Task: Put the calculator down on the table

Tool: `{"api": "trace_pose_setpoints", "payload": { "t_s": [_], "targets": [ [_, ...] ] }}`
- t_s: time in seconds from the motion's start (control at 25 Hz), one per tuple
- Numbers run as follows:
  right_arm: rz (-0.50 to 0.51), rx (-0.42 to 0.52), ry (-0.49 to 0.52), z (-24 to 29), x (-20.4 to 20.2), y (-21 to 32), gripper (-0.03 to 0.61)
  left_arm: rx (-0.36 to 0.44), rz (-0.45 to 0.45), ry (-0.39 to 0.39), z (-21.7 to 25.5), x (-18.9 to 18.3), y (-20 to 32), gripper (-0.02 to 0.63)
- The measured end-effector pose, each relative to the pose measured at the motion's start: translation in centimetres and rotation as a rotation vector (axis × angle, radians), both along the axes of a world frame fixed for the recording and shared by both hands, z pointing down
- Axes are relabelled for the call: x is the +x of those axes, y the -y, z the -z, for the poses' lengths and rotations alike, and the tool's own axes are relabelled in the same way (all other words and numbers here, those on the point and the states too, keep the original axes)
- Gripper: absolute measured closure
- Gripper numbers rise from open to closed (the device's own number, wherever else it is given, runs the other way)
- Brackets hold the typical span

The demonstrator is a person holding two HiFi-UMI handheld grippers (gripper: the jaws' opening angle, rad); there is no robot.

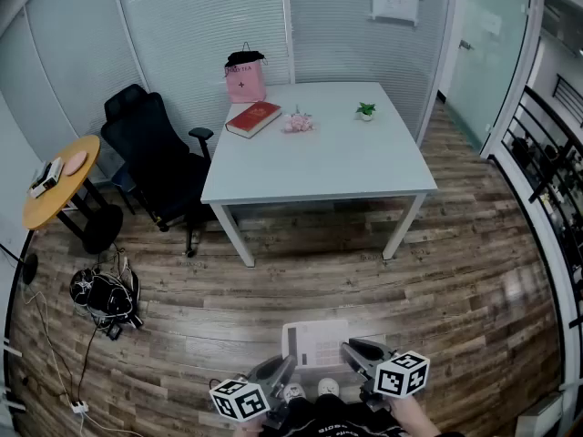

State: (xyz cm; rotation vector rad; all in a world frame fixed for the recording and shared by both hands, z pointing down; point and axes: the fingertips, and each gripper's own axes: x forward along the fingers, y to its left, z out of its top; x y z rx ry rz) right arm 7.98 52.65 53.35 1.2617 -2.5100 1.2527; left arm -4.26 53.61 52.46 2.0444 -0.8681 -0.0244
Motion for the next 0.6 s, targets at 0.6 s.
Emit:
{"api": "trace_pose_setpoints", "payload": {
  "t_s": [0.6],
  "targets": [
    [-0.054,0.037,0.026,1.4,-2.7,-0.6,0.505,0.047,-0.006,-0.025,1.1,-2.8,-0.4,0.558]
  ]
}}
